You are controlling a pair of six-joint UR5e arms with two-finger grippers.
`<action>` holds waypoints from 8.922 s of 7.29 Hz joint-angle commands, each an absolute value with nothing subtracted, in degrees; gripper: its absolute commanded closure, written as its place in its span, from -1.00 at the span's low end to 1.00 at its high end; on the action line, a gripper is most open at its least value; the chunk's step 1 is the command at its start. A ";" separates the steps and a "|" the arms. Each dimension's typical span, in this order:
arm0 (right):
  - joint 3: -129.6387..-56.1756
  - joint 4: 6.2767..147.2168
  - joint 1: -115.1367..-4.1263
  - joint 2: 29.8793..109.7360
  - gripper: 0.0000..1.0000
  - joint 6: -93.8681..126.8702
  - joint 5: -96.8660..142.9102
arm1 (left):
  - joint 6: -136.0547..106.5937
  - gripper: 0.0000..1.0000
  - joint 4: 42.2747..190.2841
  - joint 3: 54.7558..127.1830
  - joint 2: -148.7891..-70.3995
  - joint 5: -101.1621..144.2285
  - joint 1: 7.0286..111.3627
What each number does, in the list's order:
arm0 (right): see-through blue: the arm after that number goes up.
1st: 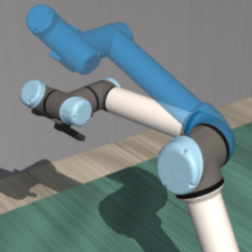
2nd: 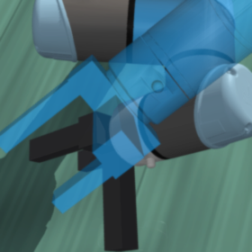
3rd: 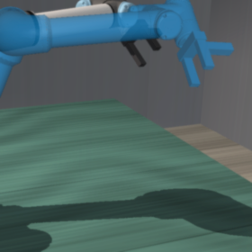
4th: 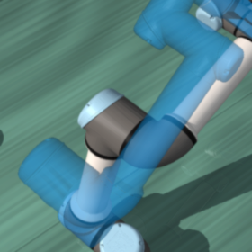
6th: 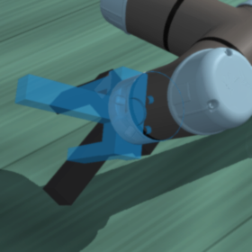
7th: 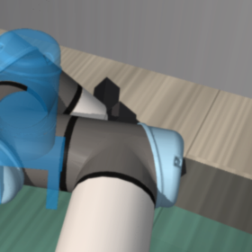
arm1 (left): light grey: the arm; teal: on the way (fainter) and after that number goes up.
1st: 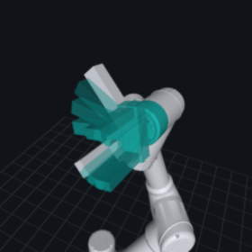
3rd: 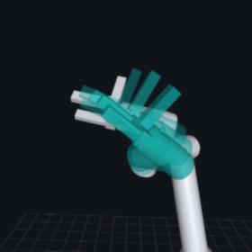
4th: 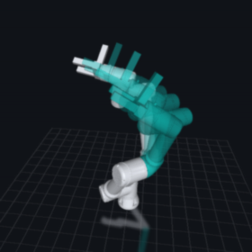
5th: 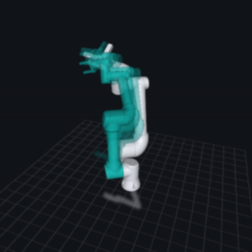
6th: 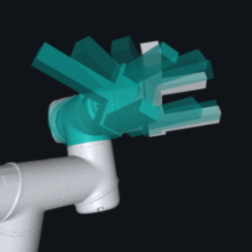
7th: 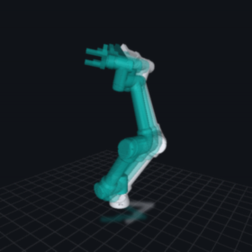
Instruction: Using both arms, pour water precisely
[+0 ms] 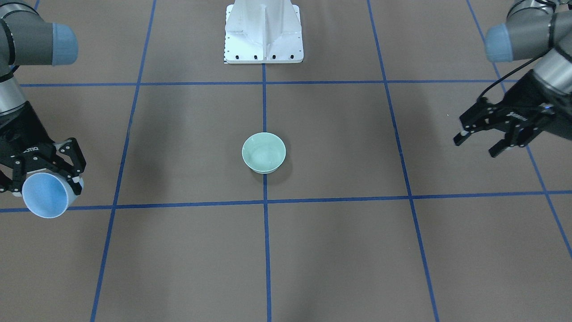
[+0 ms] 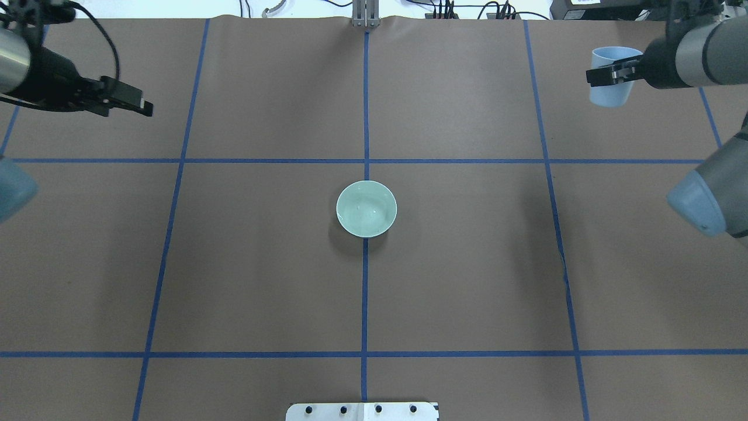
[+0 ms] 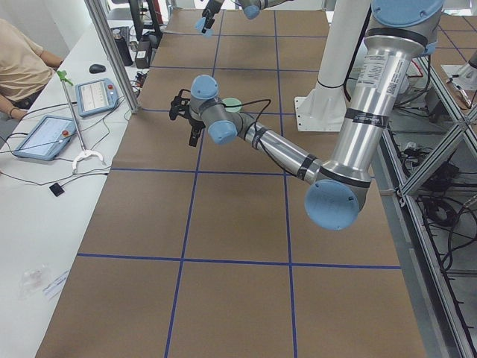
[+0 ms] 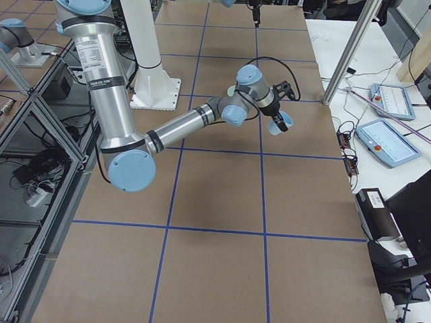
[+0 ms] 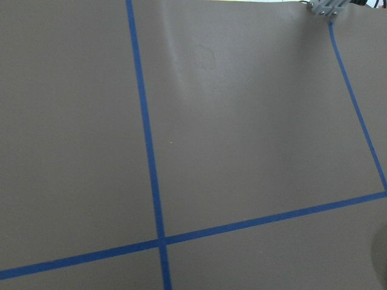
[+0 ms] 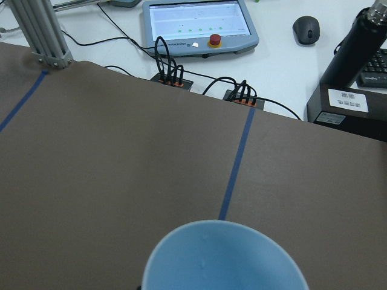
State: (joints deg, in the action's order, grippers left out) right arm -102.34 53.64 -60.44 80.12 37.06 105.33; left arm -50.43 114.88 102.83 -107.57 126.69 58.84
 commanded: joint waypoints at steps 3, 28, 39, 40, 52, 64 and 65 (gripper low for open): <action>-88.64 18.88 -62.58 92.72 0.75 38.58 95.91 | -56.94 -1.00 100.91 101.43 -119.61 117.08 45.38; -77.52 13.40 -64.64 91.68 -0.98 44.34 101.70 | -76.63 -1.00 94.48 99.33 -126.83 101.62 29.72; -83.93 83.41 -92.28 84.01 -0.99 -6.92 135.00 | -82.27 -0.41 99.90 87.74 -132.89 101.51 28.91; -84.20 83.23 -92.81 84.81 -0.99 -7.03 135.17 | -82.09 -0.37 102.02 85.97 -133.15 101.51 29.61; -84.11 82.71 -92.99 85.69 -0.99 -8.61 134.47 | -80.26 1.00 104.86 84.89 -135.26 102.13 29.70; -83.32 82.53 -92.90 86.31 -0.99 -8.70 133.42 | -34.59 1.00 112.59 102.13 -95.39 125.51 54.65; -83.41 82.53 -92.90 86.31 -0.99 -8.70 133.42 | -31.32 1.00 112.67 101.00 -94.40 125.59 55.97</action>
